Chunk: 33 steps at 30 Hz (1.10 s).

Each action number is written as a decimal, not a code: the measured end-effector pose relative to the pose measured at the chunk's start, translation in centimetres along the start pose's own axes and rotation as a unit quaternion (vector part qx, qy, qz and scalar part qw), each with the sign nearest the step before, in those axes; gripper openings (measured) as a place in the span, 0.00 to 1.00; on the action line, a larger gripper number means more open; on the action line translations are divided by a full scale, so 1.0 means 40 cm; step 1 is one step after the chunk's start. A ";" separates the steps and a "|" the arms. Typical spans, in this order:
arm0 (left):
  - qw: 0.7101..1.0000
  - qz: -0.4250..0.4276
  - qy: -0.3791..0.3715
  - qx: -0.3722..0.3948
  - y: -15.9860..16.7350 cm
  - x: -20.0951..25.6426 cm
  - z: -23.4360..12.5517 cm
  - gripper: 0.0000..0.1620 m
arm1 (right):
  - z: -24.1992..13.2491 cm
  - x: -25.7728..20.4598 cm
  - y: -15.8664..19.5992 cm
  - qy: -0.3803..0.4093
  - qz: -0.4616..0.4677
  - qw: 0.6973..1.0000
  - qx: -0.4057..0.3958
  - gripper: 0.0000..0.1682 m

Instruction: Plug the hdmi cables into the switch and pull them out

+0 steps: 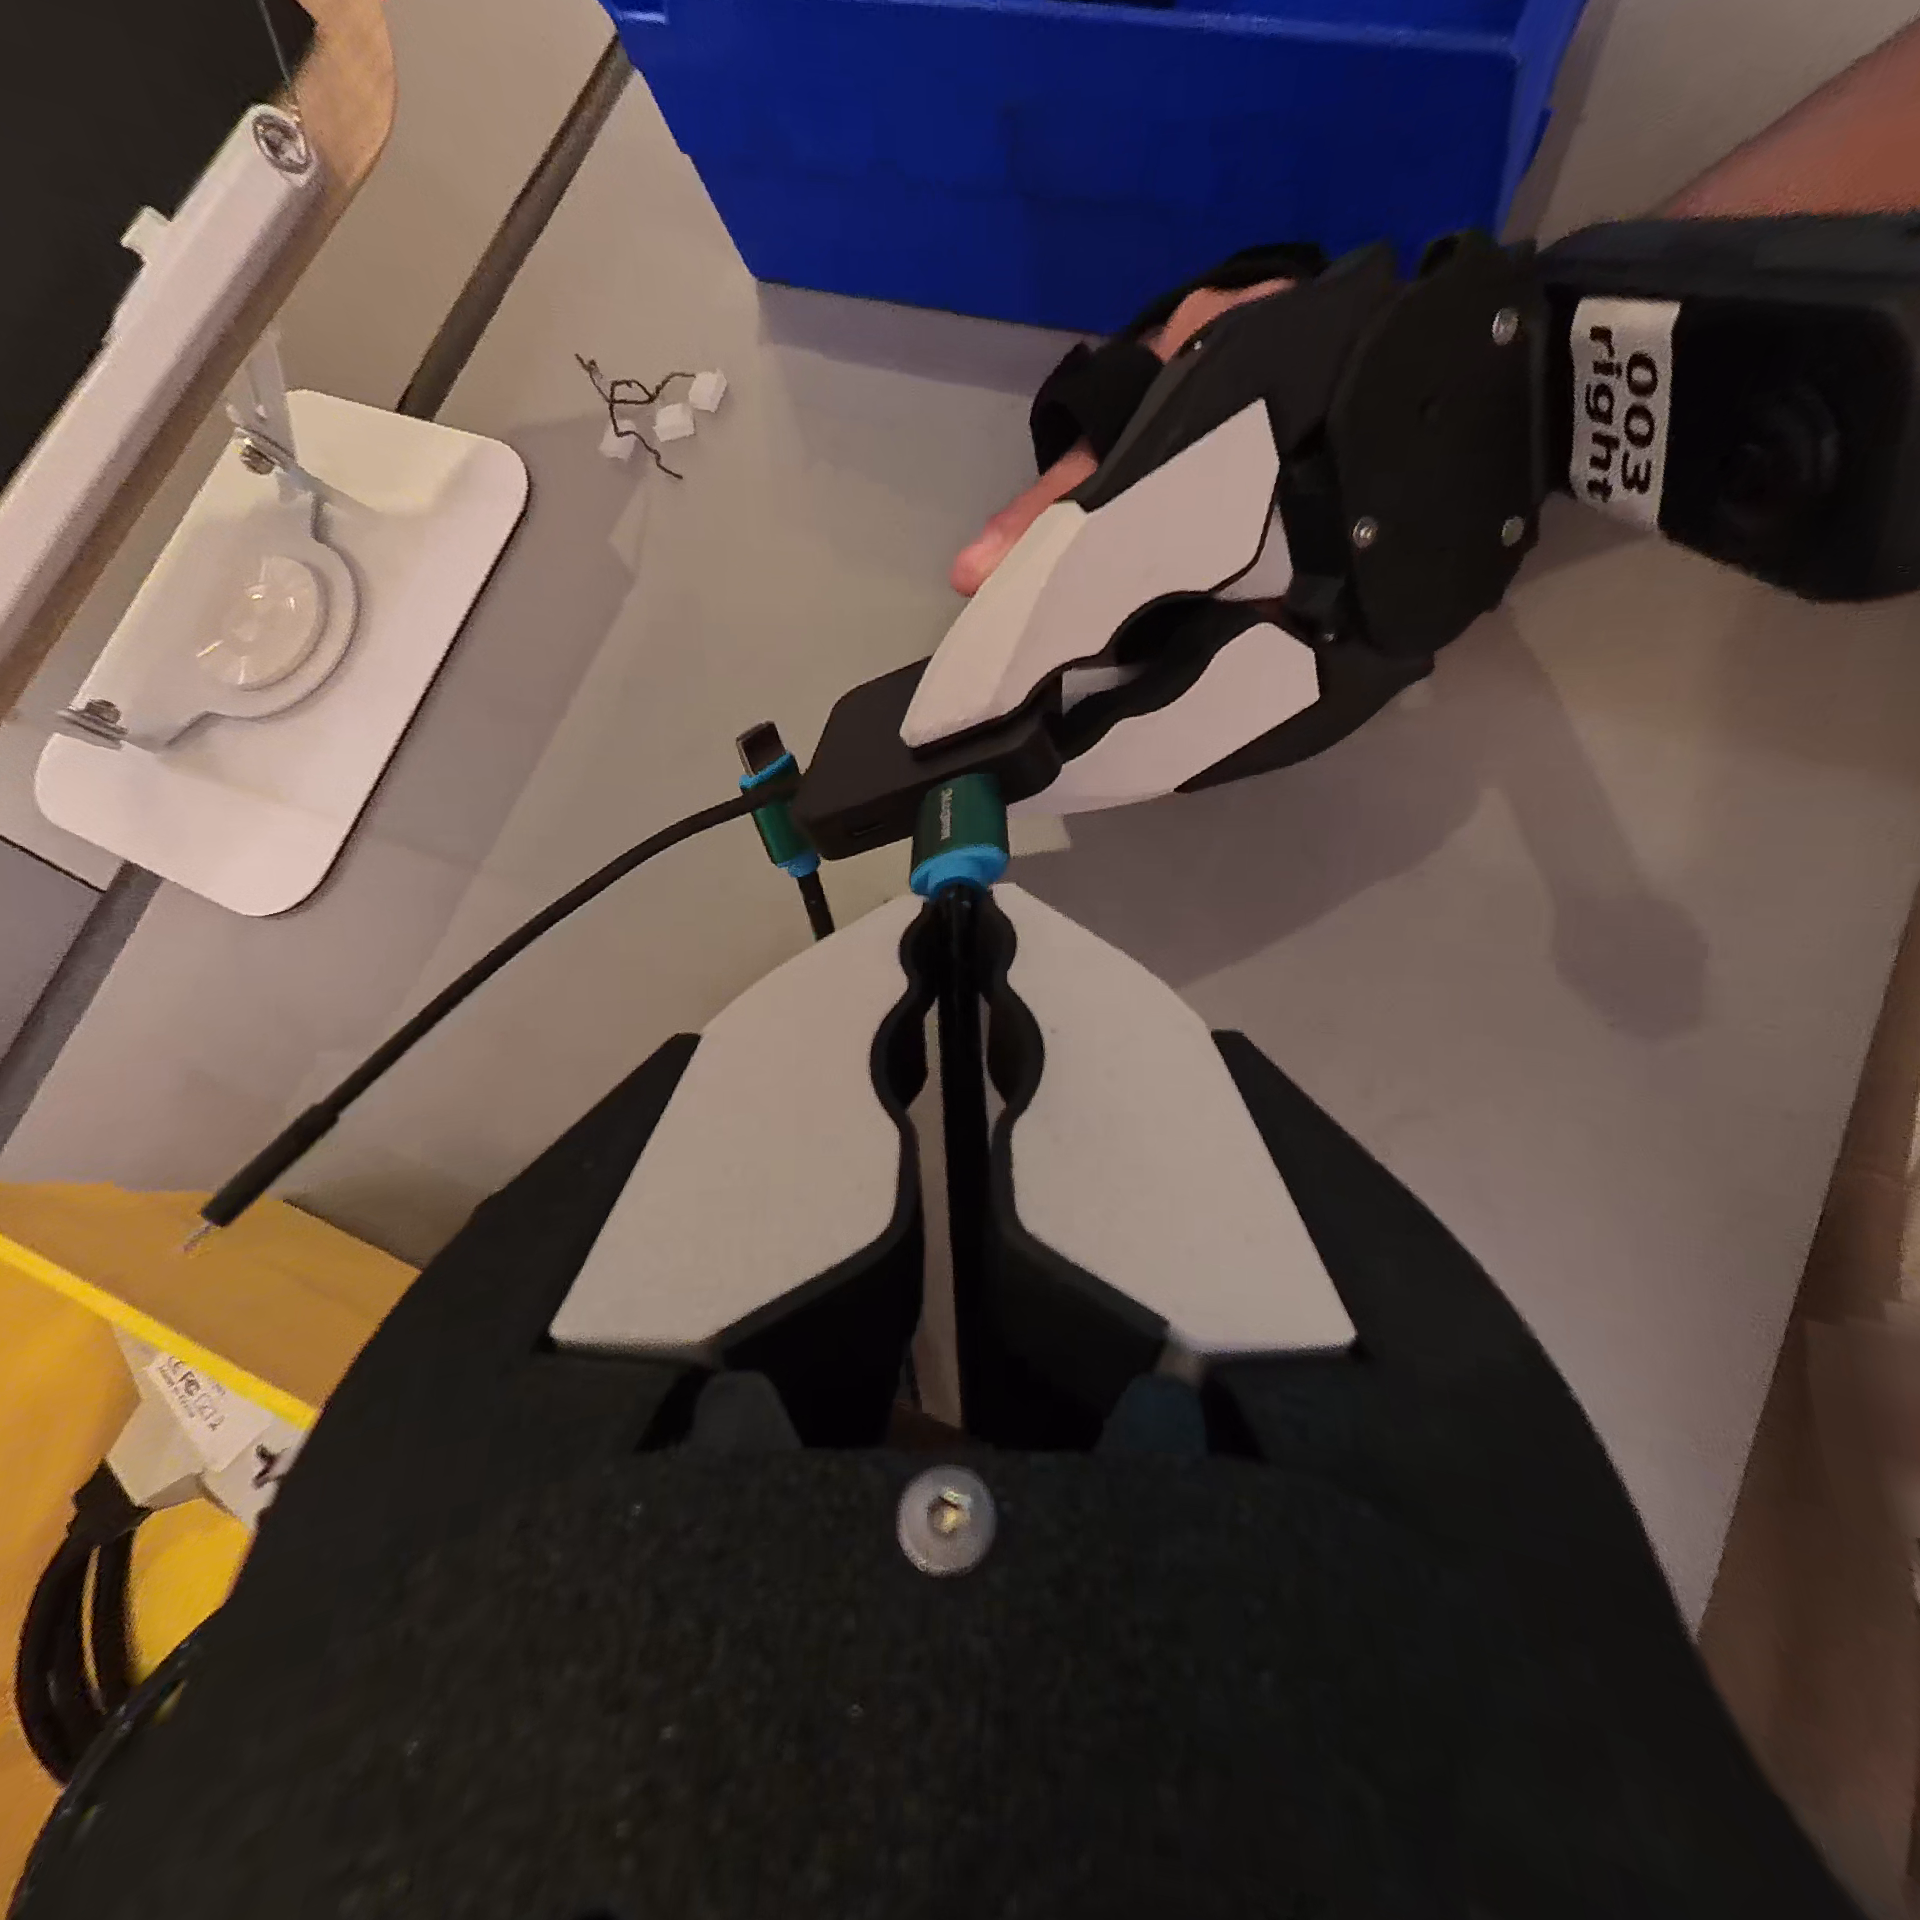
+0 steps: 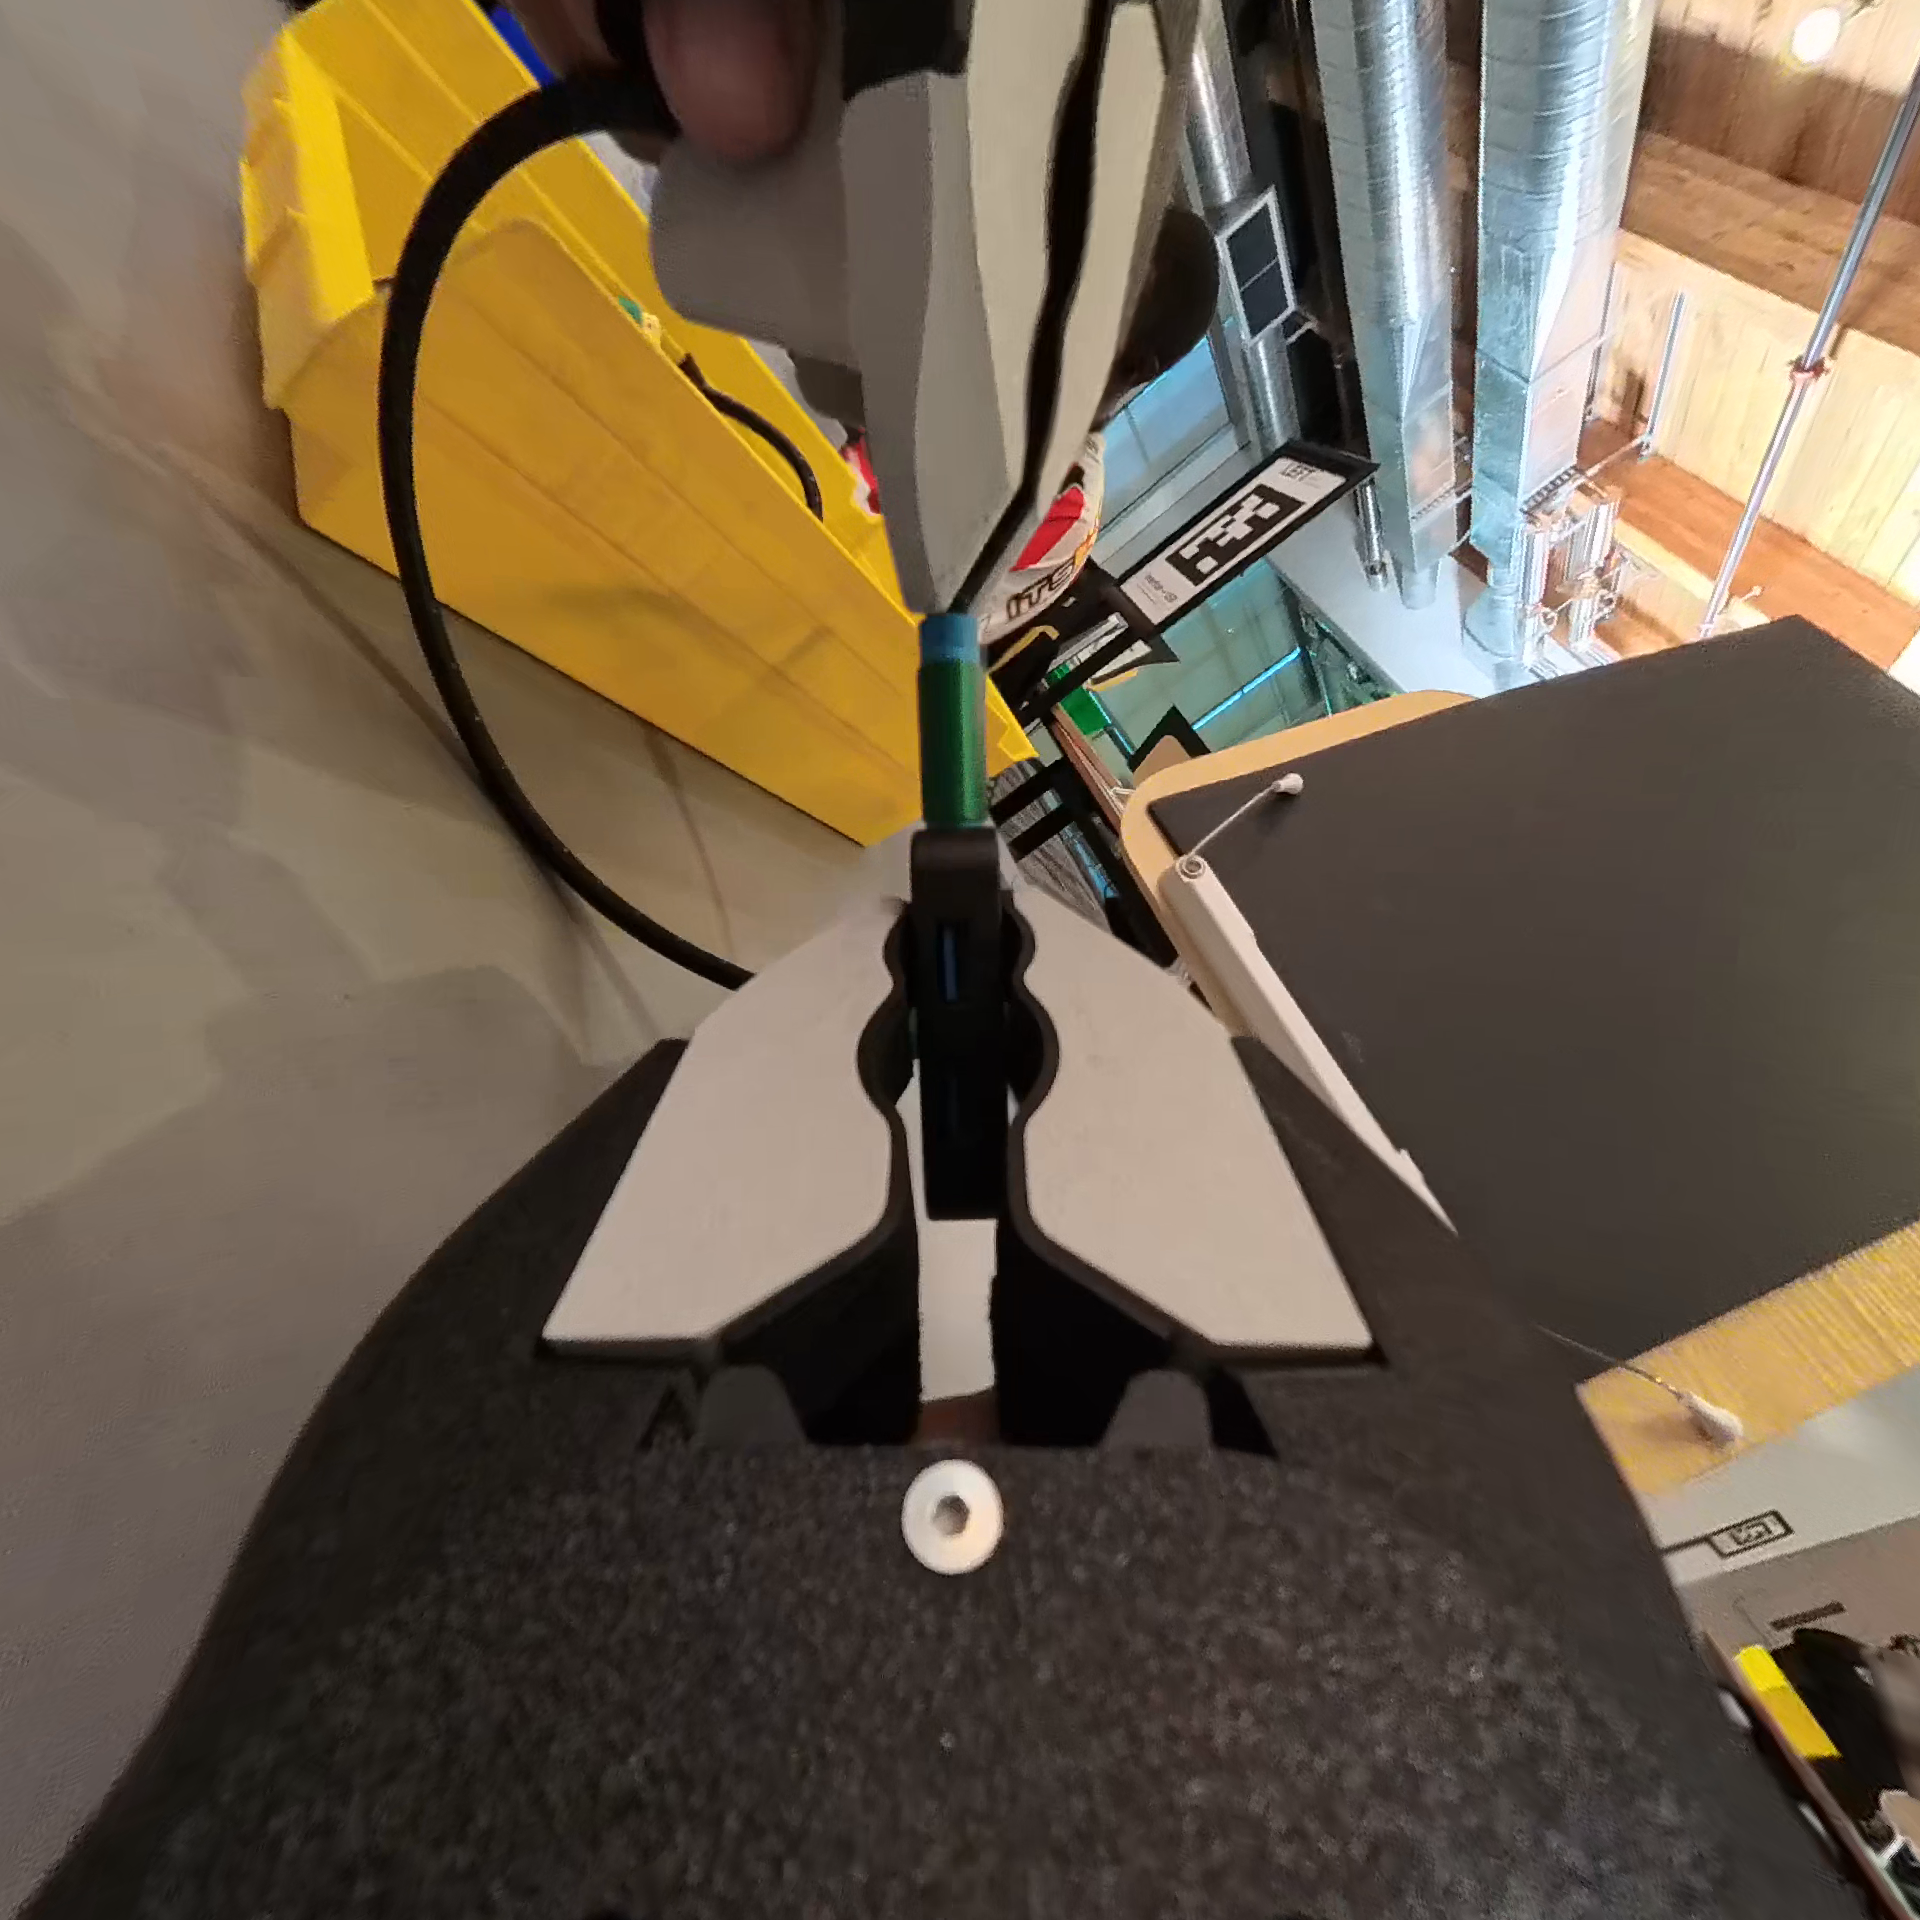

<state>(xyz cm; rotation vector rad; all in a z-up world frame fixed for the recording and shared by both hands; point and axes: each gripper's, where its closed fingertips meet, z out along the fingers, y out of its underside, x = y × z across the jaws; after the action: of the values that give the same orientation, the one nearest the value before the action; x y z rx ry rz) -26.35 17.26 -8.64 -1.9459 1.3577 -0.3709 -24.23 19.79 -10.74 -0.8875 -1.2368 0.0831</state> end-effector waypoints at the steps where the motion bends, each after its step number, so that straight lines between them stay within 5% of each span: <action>1: 1.000 -0.008 0.001 0.004 -0.003 0.000 0.003 0.04 | 0.000 0.002 0.003 0.001 0.002 1.000 -0.001 0.06; 7: 0.999 -0.030 -0.041 0.015 -0.011 -0.015 -0.008 0.05 | 0.015 -0.001 0.023 -0.016 0.024 1.000 -0.001 0.07; 9: 0.992 -0.052 -0.095 0.067 -0.044 -0.018 -0.075 0.17 | 0.012 0.004 0.032 -0.008 0.018 1.000 -0.013 0.08; 15: 0.946 -0.170 -0.174 0.216 0.019 0.073 -0.269 0.16 | -0.020 0.110 -0.015 0.025 0.108 0.992 -0.056 0.08; 21: 0.930 -0.283 -0.095 0.216 0.229 0.229 -0.164 0.13 | -0.146 0.398 -0.086 0.074 0.160 0.979 -0.102 0.08; 25: 0.944 -0.269 -0.078 0.172 0.275 0.264 -0.126 0.13 | -0.287 0.637 -0.094 0.114 0.098 0.974 -0.167 0.08; 29: 0.953 -0.256 -0.069 0.150 0.280 0.273 -0.105 0.13 | -0.433 0.829 -0.022 0.186 -0.002 0.938 -0.293 0.08; 33: 0.957 -0.243 -0.060 0.149 0.267 0.287 -0.105 0.13 | -0.526 0.827 0.135 0.152 -0.098 0.884 -0.431 0.08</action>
<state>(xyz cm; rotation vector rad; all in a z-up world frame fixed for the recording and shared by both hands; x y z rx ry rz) -31.61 3.33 -15.06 -1.9869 0.6847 -0.6394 7.81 28.78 10.66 -1.4597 -1.0417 -0.8035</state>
